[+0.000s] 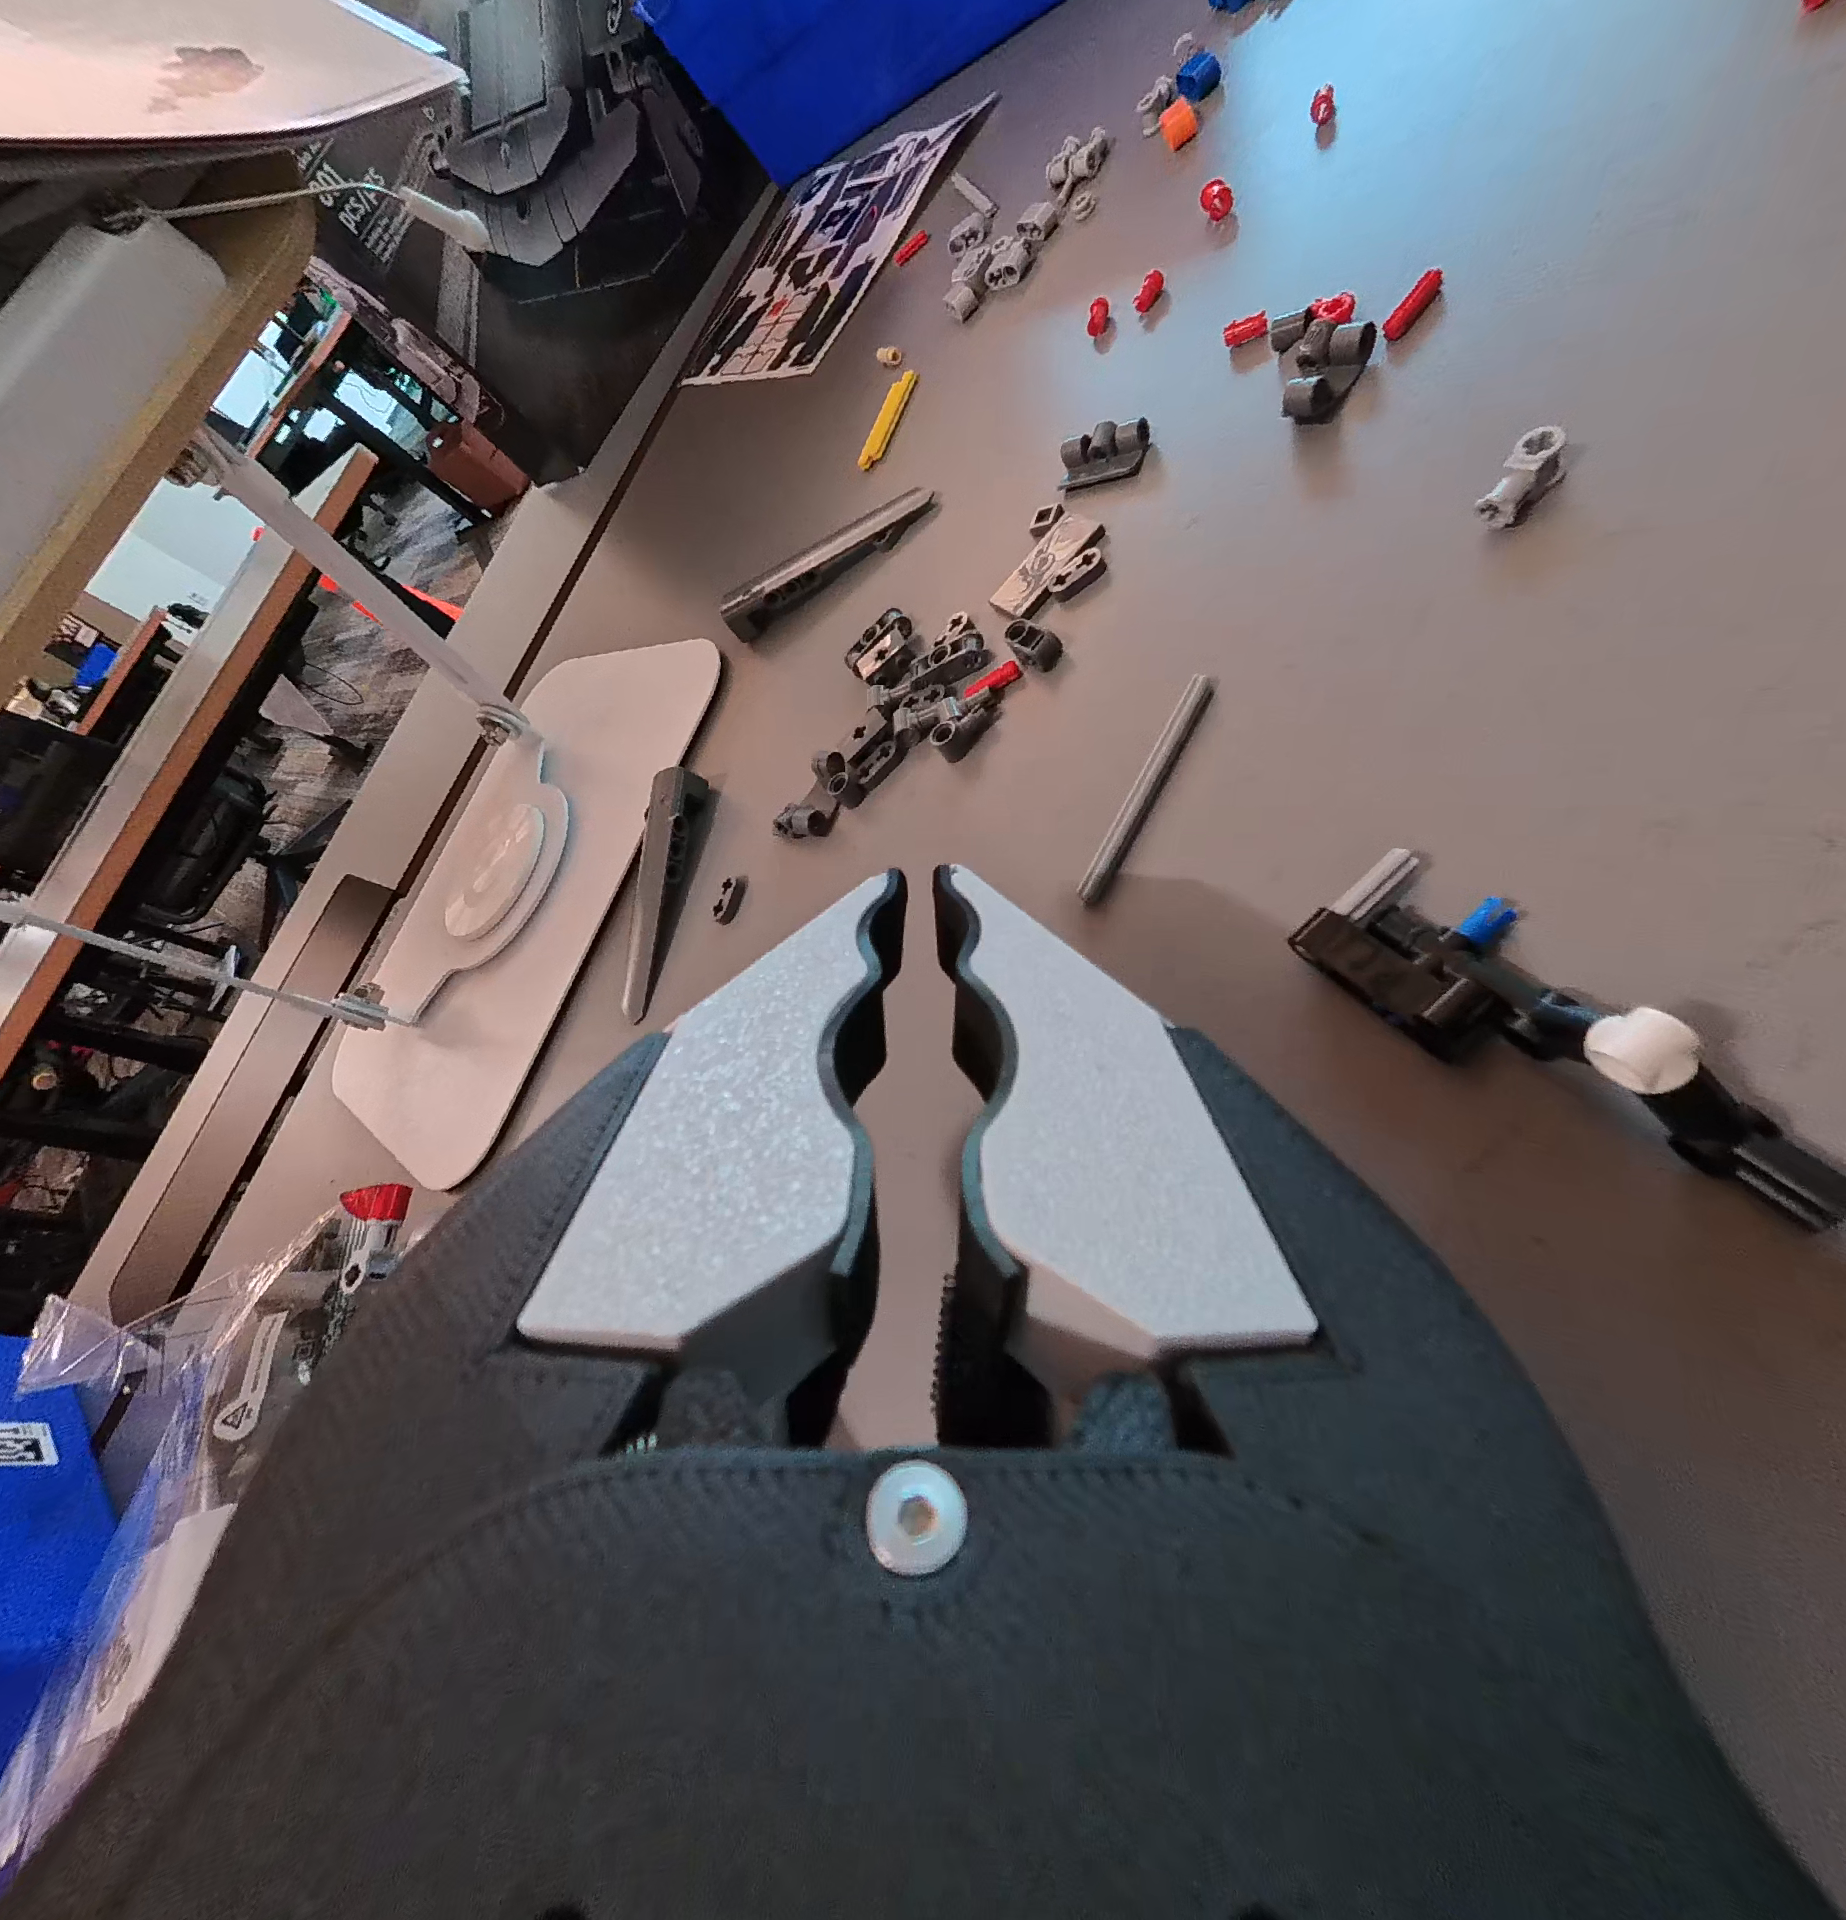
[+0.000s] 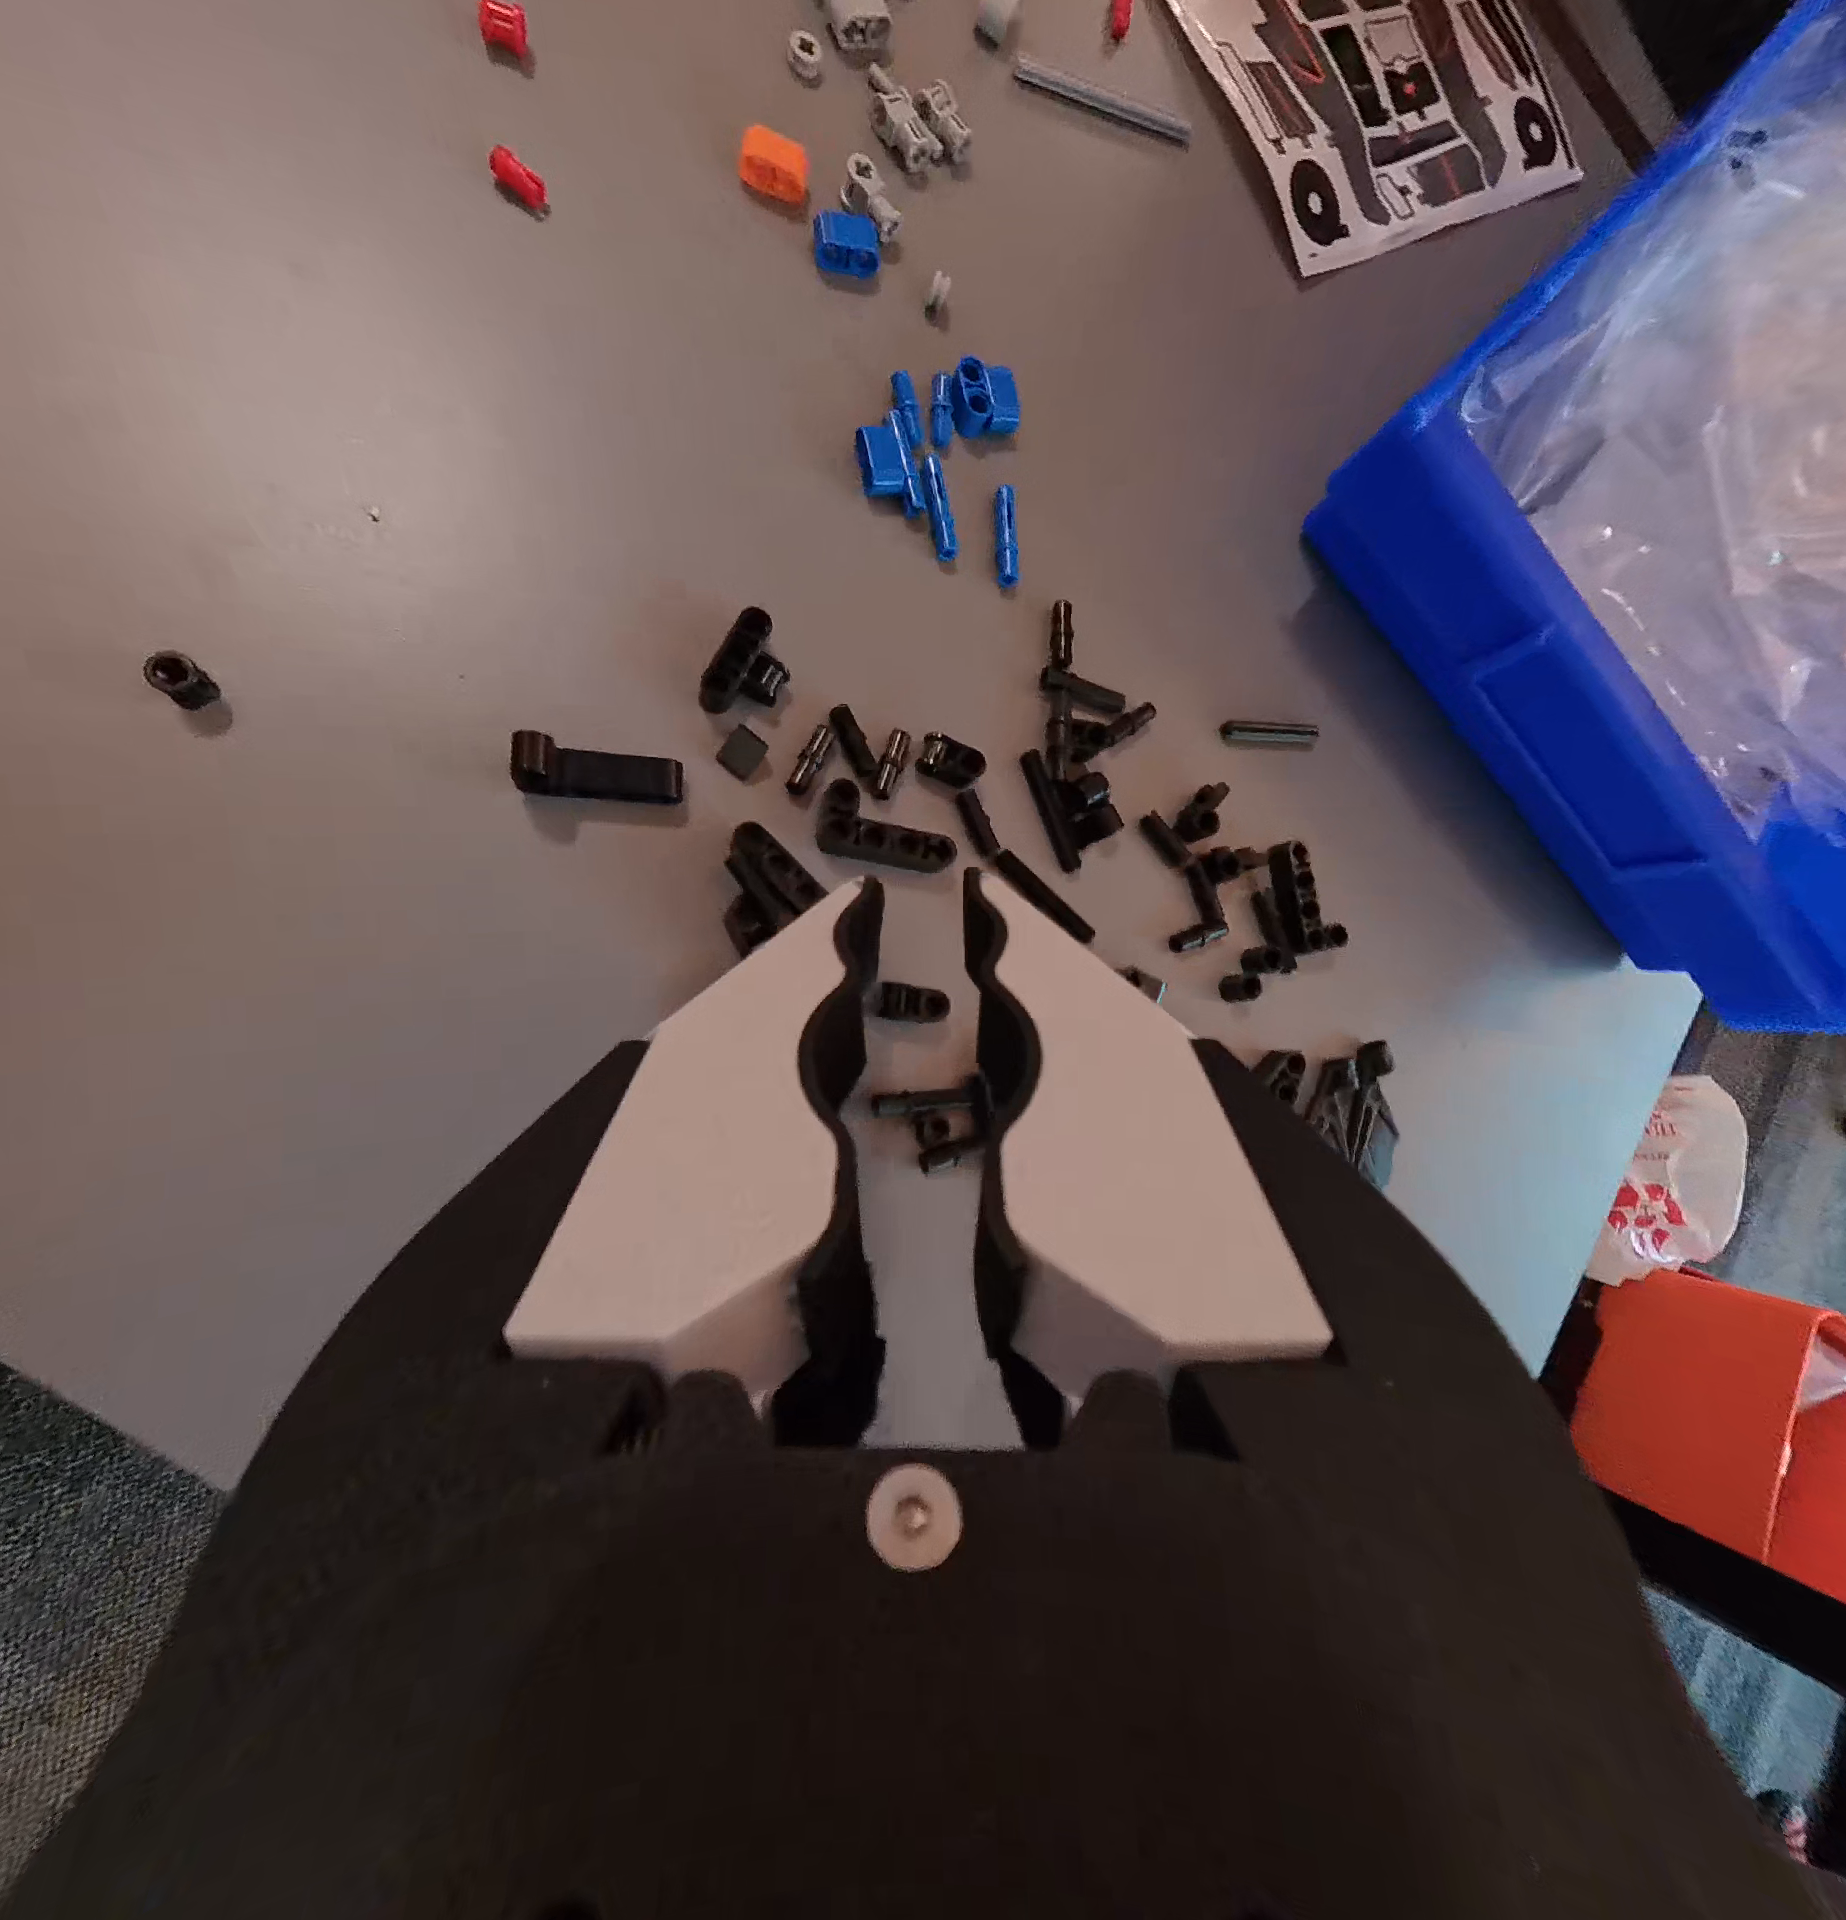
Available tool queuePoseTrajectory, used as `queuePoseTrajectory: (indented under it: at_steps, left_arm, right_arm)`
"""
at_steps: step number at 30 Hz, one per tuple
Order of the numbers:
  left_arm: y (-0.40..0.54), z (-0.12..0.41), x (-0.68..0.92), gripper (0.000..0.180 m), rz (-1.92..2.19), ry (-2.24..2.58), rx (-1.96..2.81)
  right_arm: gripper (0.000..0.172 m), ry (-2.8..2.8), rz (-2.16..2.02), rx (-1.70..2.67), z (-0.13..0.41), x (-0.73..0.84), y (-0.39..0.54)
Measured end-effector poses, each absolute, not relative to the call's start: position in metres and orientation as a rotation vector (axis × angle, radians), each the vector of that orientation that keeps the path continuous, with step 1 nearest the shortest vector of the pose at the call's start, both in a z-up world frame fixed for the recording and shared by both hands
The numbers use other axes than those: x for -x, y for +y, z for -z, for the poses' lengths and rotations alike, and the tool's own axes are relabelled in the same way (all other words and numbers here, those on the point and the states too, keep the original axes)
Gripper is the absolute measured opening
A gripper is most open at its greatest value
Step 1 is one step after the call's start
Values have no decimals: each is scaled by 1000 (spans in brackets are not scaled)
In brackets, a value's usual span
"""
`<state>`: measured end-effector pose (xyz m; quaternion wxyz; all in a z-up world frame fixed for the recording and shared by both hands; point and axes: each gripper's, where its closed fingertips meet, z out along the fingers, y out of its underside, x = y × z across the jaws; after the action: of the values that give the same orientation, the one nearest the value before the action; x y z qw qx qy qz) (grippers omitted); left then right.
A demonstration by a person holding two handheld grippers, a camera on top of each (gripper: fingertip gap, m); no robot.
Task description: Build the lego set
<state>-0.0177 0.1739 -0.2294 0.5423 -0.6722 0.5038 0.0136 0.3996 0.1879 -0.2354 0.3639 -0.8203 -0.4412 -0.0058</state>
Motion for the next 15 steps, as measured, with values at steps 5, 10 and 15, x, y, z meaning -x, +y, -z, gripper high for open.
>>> queuePoseTrajectory:
  at_steps: [5, 10, 15]
  left_arm:
    - [174, 230, 17, 4, -43, 1202, 1593]
    - [176, 231, 19, 3, -53, 1199, 1598]
    - [177, 234, 18, 3, -76, 1220, 1592]
  right_arm:
    - [14, -1304, 23, 2077, 242, -393, 196]
    - [8, -1549, 72, 2036, 255, -388, 198]
    - [9, -1691, 100, 2029, 258, -388, 200]
